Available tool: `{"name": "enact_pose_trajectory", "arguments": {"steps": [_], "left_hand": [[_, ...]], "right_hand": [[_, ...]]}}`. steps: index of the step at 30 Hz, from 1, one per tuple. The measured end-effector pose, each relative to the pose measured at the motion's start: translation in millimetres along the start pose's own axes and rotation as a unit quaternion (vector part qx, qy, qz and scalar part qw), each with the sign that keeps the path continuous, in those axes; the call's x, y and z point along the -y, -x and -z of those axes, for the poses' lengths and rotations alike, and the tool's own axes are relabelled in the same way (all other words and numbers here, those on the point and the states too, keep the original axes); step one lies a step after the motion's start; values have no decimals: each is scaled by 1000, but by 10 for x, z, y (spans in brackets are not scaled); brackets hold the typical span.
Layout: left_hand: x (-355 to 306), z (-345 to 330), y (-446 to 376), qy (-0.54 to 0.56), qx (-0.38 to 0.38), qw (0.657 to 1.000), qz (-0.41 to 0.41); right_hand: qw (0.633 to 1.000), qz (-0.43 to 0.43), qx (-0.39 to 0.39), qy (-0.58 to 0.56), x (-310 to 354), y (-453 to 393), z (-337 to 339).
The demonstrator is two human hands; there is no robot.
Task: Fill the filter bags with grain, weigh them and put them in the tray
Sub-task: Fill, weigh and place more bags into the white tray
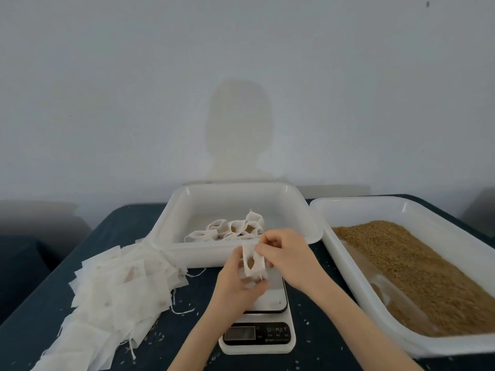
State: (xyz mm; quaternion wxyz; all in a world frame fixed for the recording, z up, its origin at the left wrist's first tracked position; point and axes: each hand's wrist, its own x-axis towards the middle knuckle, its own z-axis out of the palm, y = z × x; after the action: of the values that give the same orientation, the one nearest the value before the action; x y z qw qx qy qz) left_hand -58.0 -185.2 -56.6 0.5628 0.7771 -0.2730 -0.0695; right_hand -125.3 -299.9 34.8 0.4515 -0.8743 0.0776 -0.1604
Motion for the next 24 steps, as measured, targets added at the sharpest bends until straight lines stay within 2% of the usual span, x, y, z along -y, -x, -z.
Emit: {"name": "enact_pose_trajectory", "arguments": {"steps": [4, 7, 10, 12, 13, 14, 15, 17, 19, 21, 24], "left_hand": [[-93, -86, -2, 55, 44, 997, 23], [-148, -144, 24, 165, 102, 979, 62], [-198, -158, 27, 182, 101, 973, 96], [-249, -161, -1, 156, 99, 977, 110], [-251, -159, -13, 146, 95, 978, 116], [-250, -159, -29, 143, 91, 978, 119], [-234, -155, -37, 142, 87, 979, 118], [-201, -153, -55, 146, 83, 979, 112], [-137, -190, -67, 165, 83, 975, 122], [-79, -249, -71, 185, 80, 970, 134], [-21, -336, -60, 192, 92, 968, 132]], "right_hand": [[1000, 16, 8, -19, 10, 57, 176], [999, 20, 2, 26, -38, 69, 369], [995, -6, -85, 57, -201, -13, 746], [967, -32, -184, 170, -413, -74, 1071], [942, -56, -206, 259, -541, -72, 1245], [916, -92, -191, 341, -698, -48, 1401], [890, -140, -144, 408, -860, -5, 1537], [833, -238, 34, 499, -1170, 103, 1725], [784, -290, 205, 510, -1376, 238, 1764], [783, -307, 272, 468, -1543, 315, 1710], [833, -295, 240, 402, -1683, 313, 1665]]}}
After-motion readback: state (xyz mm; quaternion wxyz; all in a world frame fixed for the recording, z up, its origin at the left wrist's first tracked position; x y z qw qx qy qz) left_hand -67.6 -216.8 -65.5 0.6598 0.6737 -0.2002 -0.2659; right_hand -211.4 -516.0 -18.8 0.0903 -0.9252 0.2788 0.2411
